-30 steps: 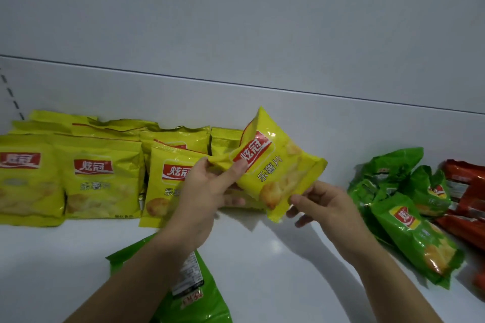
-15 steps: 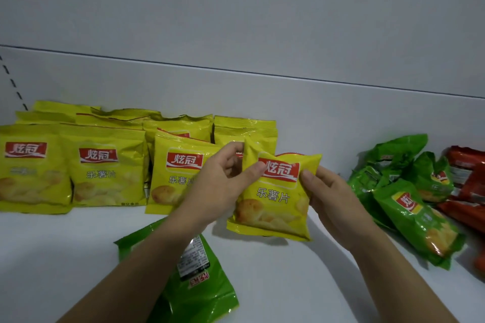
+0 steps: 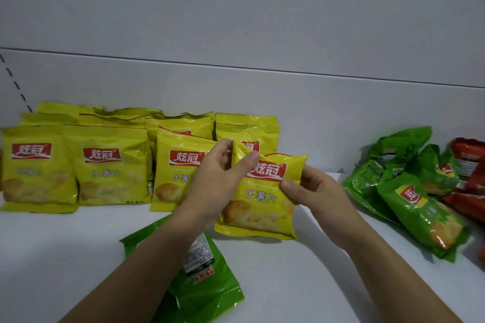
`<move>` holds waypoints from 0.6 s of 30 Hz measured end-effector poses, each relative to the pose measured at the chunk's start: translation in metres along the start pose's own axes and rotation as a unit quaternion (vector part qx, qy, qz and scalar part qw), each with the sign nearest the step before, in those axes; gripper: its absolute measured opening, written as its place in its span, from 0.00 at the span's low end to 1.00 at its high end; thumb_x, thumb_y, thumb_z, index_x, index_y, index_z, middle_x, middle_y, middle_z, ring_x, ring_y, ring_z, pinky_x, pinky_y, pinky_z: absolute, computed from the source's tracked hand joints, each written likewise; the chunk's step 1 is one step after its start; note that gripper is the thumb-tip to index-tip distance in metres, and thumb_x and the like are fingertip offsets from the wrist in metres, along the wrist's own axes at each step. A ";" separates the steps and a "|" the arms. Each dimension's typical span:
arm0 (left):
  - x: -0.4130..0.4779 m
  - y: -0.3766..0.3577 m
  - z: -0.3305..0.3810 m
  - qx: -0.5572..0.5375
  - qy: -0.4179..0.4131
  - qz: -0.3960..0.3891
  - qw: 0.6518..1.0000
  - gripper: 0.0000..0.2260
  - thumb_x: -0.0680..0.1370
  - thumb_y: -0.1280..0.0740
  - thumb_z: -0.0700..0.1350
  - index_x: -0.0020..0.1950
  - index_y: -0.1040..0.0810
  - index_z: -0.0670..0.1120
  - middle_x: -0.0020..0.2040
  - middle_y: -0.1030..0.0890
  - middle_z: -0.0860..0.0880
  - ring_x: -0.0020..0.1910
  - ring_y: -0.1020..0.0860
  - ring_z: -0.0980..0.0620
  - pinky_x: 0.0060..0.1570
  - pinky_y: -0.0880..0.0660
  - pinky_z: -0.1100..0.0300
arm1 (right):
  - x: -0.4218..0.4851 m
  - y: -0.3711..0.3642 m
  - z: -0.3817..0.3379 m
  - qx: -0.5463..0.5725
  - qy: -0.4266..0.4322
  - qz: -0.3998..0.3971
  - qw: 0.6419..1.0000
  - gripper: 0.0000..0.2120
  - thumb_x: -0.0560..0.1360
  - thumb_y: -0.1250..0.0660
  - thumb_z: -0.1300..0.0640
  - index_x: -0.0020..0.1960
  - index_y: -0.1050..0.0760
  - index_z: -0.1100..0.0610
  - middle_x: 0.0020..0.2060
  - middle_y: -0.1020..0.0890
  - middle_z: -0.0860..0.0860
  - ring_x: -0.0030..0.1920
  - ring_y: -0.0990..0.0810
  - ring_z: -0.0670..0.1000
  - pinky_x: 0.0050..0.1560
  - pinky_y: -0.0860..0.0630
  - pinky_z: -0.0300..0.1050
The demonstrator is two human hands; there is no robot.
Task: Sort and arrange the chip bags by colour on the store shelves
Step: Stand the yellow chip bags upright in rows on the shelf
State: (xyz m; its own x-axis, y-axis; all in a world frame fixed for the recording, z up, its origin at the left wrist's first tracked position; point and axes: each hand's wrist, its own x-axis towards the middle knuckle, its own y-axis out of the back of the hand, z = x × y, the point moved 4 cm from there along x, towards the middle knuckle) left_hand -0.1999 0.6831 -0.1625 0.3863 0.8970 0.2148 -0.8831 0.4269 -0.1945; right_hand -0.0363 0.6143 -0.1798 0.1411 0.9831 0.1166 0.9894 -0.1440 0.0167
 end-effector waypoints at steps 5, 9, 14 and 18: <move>0.004 0.005 0.007 0.031 -0.020 0.013 0.999 0.14 0.70 0.29 0.49 0.53 0.21 0.45 0.48 0.15 0.48 0.48 0.16 0.49 0.47 0.19 0.57 | 0.000 0.002 -0.009 -0.014 0.034 0.037 0.999 0.16 0.67 0.28 0.57 0.54 0.19 0.59 0.47 0.14 0.56 0.44 0.17 0.56 0.45 0.21 0.52; 0.010 0.029 0.021 0.241 -0.136 0.087 0.957 0.10 0.75 0.30 0.50 0.55 0.24 0.52 0.46 0.18 0.55 0.43 0.20 0.59 0.42 0.22 0.63 | 0.005 0.022 -0.014 -0.009 0.053 0.096 0.994 0.14 0.69 0.29 0.62 0.55 0.20 0.61 0.46 0.14 0.55 0.41 0.16 0.51 0.38 0.21 0.42; 0.014 0.056 0.033 0.522 -0.240 0.146 0.805 0.09 0.75 0.30 0.48 0.54 0.23 0.50 0.43 0.23 0.54 0.41 0.27 0.53 0.42 0.25 0.53 | 0.022 0.030 -0.003 -0.008 0.033 0.142 0.989 0.10 0.72 0.30 0.68 0.54 0.22 0.62 0.44 0.14 0.56 0.42 0.16 0.53 0.39 0.19 0.44; 0.017 0.057 0.030 0.570 -0.246 0.126 0.774 0.10 0.74 0.33 0.50 0.52 0.22 0.48 0.44 0.22 0.50 0.44 0.24 0.48 0.44 0.26 0.51 | 0.036 0.011 0.004 -0.095 0.023 0.138 0.986 0.10 0.71 0.26 0.61 0.51 0.21 0.57 0.44 0.15 0.55 0.42 0.17 0.51 0.40 0.20 0.44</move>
State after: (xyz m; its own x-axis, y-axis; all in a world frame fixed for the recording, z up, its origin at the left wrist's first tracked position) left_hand -0.2515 0.7187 -0.1410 0.2625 0.6642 0.6999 -0.6835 -0.3840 0.6208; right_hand -0.0201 0.6487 -0.1794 0.3982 0.8980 0.1871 0.8890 -0.4281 0.1626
